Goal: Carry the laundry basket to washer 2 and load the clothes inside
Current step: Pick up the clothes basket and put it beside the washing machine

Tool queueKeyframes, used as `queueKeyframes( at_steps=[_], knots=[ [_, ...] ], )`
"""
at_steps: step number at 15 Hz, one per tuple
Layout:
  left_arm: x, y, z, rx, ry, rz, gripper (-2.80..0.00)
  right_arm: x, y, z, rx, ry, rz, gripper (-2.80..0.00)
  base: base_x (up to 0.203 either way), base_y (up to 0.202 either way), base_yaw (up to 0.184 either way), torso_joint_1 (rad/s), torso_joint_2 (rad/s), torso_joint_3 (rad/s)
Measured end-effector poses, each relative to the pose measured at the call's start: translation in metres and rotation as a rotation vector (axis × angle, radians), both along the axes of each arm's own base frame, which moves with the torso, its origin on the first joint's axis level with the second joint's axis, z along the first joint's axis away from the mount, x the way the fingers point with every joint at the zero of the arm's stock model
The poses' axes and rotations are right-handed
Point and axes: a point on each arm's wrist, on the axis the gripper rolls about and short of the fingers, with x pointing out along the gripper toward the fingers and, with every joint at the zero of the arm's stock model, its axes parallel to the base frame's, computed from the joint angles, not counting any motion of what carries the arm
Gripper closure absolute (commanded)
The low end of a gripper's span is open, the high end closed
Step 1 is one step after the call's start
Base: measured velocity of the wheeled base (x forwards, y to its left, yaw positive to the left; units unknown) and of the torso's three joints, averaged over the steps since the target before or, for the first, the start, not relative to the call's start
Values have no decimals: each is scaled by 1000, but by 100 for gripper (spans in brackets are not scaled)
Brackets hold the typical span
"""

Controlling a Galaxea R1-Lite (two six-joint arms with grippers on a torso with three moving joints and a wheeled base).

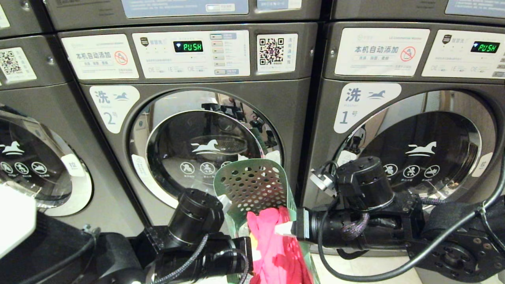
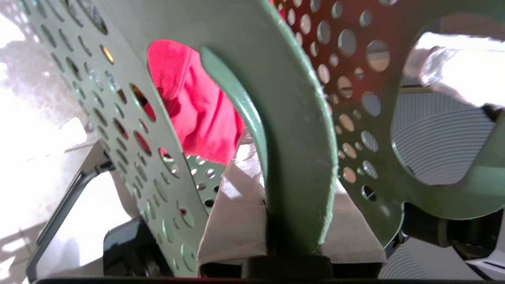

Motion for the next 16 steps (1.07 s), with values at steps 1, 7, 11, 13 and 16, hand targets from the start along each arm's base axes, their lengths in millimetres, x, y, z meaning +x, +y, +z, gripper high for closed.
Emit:
queueKeyframes(
  at_steps=[1,7,11,13,16],
  knots=[
    [1,-1,1,-10,-11,0,0,0,0,1,3,-1,-2,0,0,0,0,0,0,0],
    [16,-24,17,-62,-76,-25,0,11,-30,12,-19,17,-100,0,0,0,0,0,0,0],
    [26,-57,22,-69,-91,-66,0,29,-70,15,-36,11,-241,0,0,0,0,0,0,0],
    [30,-75,22,-76,-96,-89,0,32,-89,11,-57,12,-293,0,0,0,0,0,0,0],
    [30,-101,24,-104,-114,-129,0,37,-111,10,-65,12,-365,0,0,0,0,0,0,0]
  ],
)
